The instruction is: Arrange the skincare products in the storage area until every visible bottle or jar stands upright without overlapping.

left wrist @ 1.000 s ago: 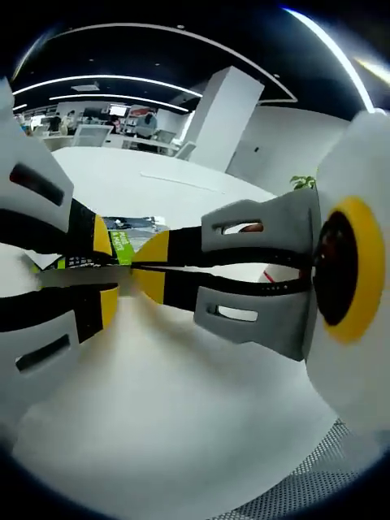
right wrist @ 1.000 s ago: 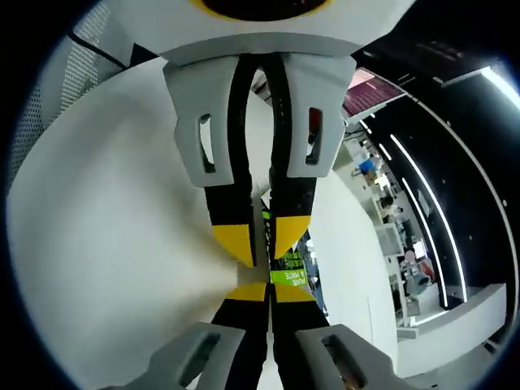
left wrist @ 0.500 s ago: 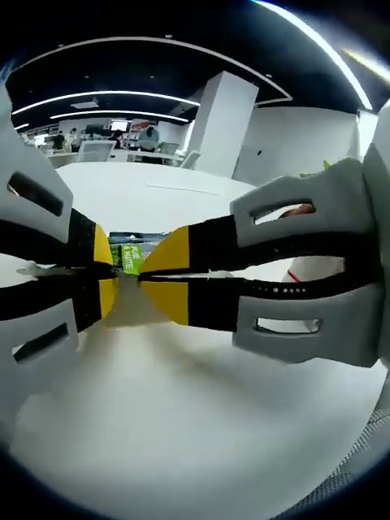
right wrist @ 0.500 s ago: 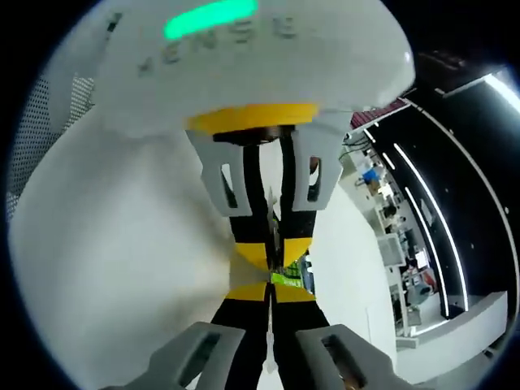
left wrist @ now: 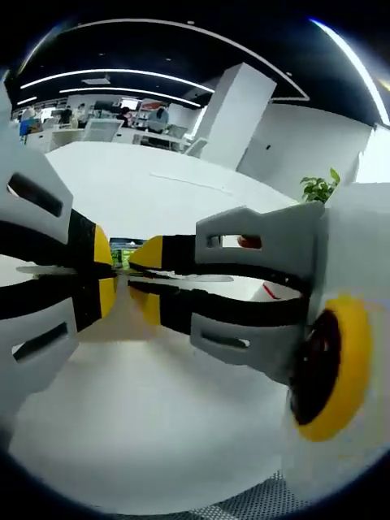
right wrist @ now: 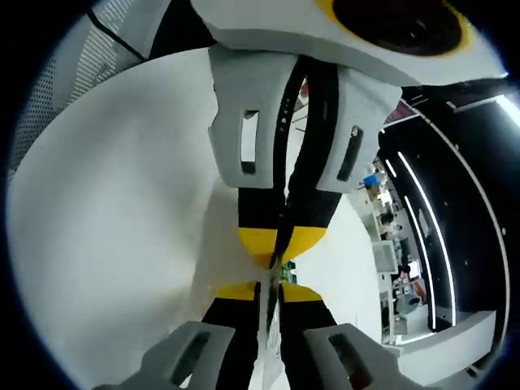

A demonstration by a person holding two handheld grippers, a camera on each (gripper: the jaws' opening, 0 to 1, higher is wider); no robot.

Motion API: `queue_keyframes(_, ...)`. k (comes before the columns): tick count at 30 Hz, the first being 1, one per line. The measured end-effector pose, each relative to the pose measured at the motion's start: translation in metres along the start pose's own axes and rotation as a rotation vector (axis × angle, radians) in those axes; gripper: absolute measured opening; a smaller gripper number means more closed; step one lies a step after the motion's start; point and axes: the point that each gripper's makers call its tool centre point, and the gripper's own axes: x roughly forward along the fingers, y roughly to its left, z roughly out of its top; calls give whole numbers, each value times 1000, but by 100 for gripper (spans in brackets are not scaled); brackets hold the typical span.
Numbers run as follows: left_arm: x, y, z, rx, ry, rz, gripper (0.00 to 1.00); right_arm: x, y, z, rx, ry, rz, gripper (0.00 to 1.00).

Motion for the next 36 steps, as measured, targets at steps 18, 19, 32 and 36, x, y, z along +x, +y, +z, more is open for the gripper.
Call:
queue_keyframes(18, 4, 1, -15, 160, 16, 59, 7, -27, -7, 19, 110, -54, 38, 0)
queue_keyframes(19, 4, 3, -15, 174, 19, 72, 5, -28, -7, 20, 110, -55, 40, 0)
queue_keyframes(32, -16, -8, -4, 114, 110, -28, 2, -26, 0, 33, 18, -73, 66, 0)
queue_keyframes(36, -26, -12, -3, 85, 116, -39, 3, -27, 5, 37, 68, -87, 94, 0)
